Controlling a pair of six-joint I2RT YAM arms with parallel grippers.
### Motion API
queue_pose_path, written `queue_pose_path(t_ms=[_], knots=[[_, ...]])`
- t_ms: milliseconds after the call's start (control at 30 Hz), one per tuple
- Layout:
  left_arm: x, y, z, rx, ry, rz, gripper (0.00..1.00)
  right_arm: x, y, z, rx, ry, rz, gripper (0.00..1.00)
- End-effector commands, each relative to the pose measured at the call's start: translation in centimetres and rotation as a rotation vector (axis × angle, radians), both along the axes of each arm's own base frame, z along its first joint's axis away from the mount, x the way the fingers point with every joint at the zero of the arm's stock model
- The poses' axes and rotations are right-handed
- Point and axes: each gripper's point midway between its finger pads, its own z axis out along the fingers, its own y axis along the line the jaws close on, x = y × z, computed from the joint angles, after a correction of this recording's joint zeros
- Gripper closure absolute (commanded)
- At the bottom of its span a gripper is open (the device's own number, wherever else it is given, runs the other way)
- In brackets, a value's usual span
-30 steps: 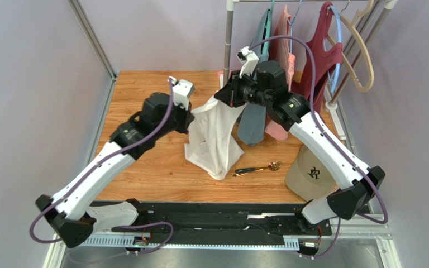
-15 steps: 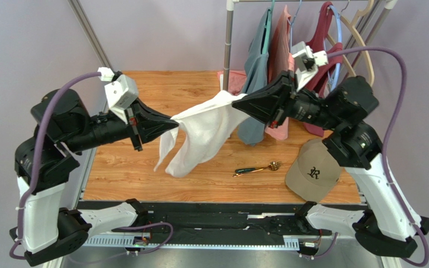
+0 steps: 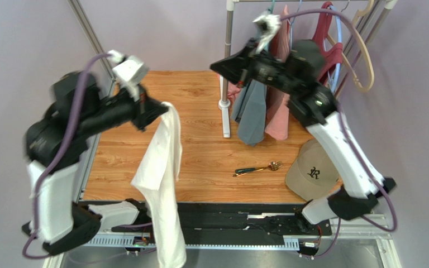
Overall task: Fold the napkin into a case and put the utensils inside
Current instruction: Place the crumpled napkin at the center of the board.
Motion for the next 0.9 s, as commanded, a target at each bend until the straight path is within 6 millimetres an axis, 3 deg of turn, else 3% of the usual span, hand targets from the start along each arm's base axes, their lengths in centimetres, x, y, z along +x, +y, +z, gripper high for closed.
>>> queue_pose_path(t_ms=[0, 67, 100, 167, 200, 267, 333, 400, 433, 500, 533, 567, 600, 667, 700, 867], knots=[[7.5, -2.8, -6.9, 0.089, 0.242, 0.000, 1.00, 5.3, 3.7, -12.4, -0.294, 0.133, 0.029, 0.79], [9.0, -3.1, -7.6, 0.053, 0.284, -0.033, 1.00, 6.4, 4.0, -16.5, -0.363, 0.184, 0.016, 0.69], [10.4, -2.7, -9.0, 0.030, 0.340, -0.022, 1.00, 7.4, 3.6, -17.9, -0.391, 0.197, -0.033, 0.61], [12.4, -2.7, -10.2, -0.007, 0.378, -0.004, 1.00, 8.2, 3.3, -20.8, -0.437, 0.243, -0.073, 0.59], [14.0, -2.0, -12.5, 0.019, 0.432, 0.047, 1.00, 8.8, 2.9, -21.6, -0.452, 0.255, -0.116, 0.53], [15.4, -2.1, -14.5, 0.011, 0.496, 0.053, 1.00, 9.1, 2.7, -24.0, -0.491, 0.291, -0.132, 0.50], [17.1, -2.2, -18.1, 0.024, 0.590, 0.089, 1.00, 9.6, 2.8, -26.0, -0.513, 0.330, -0.147, 0.45], [19.1, -0.9, -21.7, 0.093, 0.657, 0.213, 0.93, 10.0, 2.8, -28.2, -0.537, 0.359, -0.161, 0.41], [19.7, -0.6, -22.7, 0.102, 0.678, 0.247, 0.83, 10.4, 2.7, -29.0, -0.550, 0.370, -0.179, 0.39], [21.1, 0.5, -24.5, 0.151, 0.683, 0.335, 0.72, 11.5, 2.7, -31.1, -0.586, 0.397, -0.215, 0.37], [21.4, 1.3, -25.0, 0.184, 0.689, 0.390, 0.48, 11.8, 2.7, -31.6, -0.595, 0.405, -0.222, 0.36], [21.7, 2.2, -25.3, 0.216, 0.679, 0.448, 0.37, 12.1, 2.8, -32.9, -0.623, 0.427, -0.222, 0.35], [21.9, 3.8, -25.6, 0.267, 0.656, 0.544, 0.29, 12.5, 2.8, -33.0, -0.628, 0.428, -0.240, 0.34], [21.5, 4.3, -24.5, 0.229, 0.618, 0.606, 0.27, 12.8, 2.6, -34.3, -0.655, 0.459, -0.253, 0.34], [20.7, 4.3, -26.0, 0.241, 0.637, 0.615, 0.27, 12.7, 2.7, -34.4, -0.659, 0.465, -0.247, 0.34], [18.0, 3.3, -28.0, 0.140, 0.686, 0.610, 0.32, 11.2, 2.9, -35.7, -0.650, 0.527, -0.209, 0.33]])
